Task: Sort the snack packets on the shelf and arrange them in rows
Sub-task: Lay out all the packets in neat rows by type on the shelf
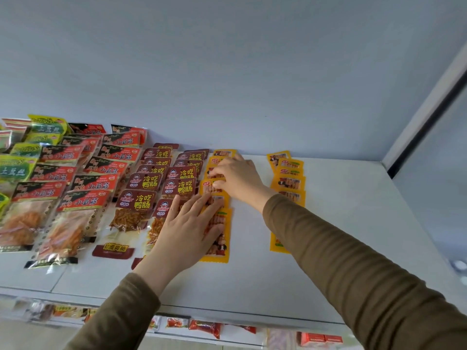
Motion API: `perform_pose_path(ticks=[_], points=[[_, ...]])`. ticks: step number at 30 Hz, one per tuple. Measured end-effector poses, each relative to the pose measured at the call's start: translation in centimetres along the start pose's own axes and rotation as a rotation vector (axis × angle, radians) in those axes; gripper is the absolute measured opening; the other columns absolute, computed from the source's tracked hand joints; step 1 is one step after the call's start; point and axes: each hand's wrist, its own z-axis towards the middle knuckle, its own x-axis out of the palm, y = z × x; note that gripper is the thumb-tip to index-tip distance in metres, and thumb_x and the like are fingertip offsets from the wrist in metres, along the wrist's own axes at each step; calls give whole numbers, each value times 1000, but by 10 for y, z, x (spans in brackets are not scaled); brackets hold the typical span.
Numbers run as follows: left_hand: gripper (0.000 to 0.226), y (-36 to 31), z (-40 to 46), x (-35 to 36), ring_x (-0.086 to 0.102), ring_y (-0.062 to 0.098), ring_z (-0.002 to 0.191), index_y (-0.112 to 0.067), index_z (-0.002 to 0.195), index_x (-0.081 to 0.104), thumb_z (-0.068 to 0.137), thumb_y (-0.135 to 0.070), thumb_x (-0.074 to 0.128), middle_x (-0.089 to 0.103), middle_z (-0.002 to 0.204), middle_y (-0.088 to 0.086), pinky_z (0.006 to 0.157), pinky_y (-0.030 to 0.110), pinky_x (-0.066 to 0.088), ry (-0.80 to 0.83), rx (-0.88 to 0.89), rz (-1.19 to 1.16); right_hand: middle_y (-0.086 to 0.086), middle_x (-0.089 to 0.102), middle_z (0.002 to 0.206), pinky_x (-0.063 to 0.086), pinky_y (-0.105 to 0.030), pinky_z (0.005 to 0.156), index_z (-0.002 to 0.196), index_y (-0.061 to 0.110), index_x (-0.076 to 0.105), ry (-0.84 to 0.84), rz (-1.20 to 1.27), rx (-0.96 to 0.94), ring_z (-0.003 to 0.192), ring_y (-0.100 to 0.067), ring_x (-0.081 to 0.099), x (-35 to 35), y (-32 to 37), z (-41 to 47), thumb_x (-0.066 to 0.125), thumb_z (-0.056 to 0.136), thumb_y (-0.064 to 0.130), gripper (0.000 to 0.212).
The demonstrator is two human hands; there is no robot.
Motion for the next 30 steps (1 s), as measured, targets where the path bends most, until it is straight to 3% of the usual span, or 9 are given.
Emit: perform_pose_path(ticks=[5,9,12,16,19,23,27,30], points=[[66,-3,3,-8,11,17,158,-38,158,26,99,-68,25,23,168,-8,128,50,-4,-21,-17,58,4,51,146,37,-46,107,132,34,64,73,81,22,133,-24,43,-11,-1,-15,57,99,40,35],[61,-27,18,-21,18,18,156,-33,153,37,100,-63,32,30,165,-5,129,47,-1,-127,12,-72,0,59,137,39,-39,104,127,28,67,-130,255,176,128,-25,47,-42,-41,-36,58,98,33,31],[70,-62,34,-20,8,19,158,-37,159,24,96,-67,23,16,171,-2,129,46,2,-86,142,-152,-6,58,135,39,-37,102,133,23,62,-205,237,443,128,-31,46,-64,-95,-53,58,96,34,38],[70,-118,61,5,-10,23,158,-36,163,8,102,-66,22,-4,173,2,128,46,-2,-25,274,-76,-12,51,144,44,-42,106,145,14,46,-143,398,708,131,-32,50,-68,-142,-62,59,97,37,54],[70,-142,79,20,-11,24,158,-32,164,5,104,-63,24,-7,173,3,128,46,0,-2,243,-33,-12,46,151,42,-40,110,151,11,37,-106,576,762,134,-29,49,-58,-151,-52,57,99,31,59],[73,-151,81,39,-7,24,159,-32,164,1,102,-68,17,-5,173,5,128,46,1,13,142,-35,-12,48,149,41,-39,109,149,10,38,-109,560,753,135,-31,48,-45,-145,-34,55,100,31,57],[73,-152,80,43,-2,27,159,-33,164,4,100,-67,15,0,173,6,127,46,1,7,118,-36,-15,57,138,46,-37,102,141,8,46,-62,495,809,128,-35,52,-37,-137,-11,50,99,30,47],[71,-152,79,42,1,27,159,-33,163,8,101,-66,17,5,173,5,127,47,3,-12,116,-39,-14,65,124,48,-35,90,123,6,62,-24,436,866,116,-35,60,-38,-136,1,54,97,34,39]])
